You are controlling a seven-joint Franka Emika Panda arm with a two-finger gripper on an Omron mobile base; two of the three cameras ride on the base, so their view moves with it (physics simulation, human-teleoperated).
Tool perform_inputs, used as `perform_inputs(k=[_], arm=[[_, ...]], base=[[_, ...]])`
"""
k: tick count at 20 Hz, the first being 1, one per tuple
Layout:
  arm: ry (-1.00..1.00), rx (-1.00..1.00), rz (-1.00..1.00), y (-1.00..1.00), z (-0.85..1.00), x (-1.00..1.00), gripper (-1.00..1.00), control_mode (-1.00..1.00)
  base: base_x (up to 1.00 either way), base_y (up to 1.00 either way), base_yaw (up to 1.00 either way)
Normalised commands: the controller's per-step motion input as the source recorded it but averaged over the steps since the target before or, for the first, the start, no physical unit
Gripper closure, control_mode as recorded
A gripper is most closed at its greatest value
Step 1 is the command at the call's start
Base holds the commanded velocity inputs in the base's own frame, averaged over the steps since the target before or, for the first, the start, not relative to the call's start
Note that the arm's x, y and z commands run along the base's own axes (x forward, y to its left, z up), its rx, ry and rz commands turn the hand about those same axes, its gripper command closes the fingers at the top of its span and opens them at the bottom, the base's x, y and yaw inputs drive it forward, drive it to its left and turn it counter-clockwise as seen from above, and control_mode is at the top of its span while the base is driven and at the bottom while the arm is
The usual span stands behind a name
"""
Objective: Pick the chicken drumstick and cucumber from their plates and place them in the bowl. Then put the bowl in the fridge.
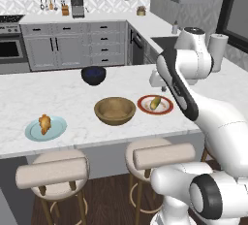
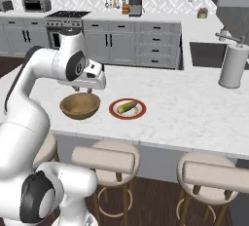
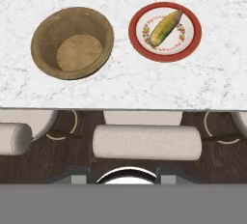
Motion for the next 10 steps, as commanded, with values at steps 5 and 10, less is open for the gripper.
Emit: perform_inputs(k=[5, 10], arm=[[-0.03, 0.02, 0.00, -0.41, -0.08, 0.40, -1.00, -1.00], [0.00, 0.03, 0.01, -0.70, -0.19, 1.00, -1.00, -1.00]], base=[[0.00, 0.00, 0.00], [0.00, 0.00, 0.00]])
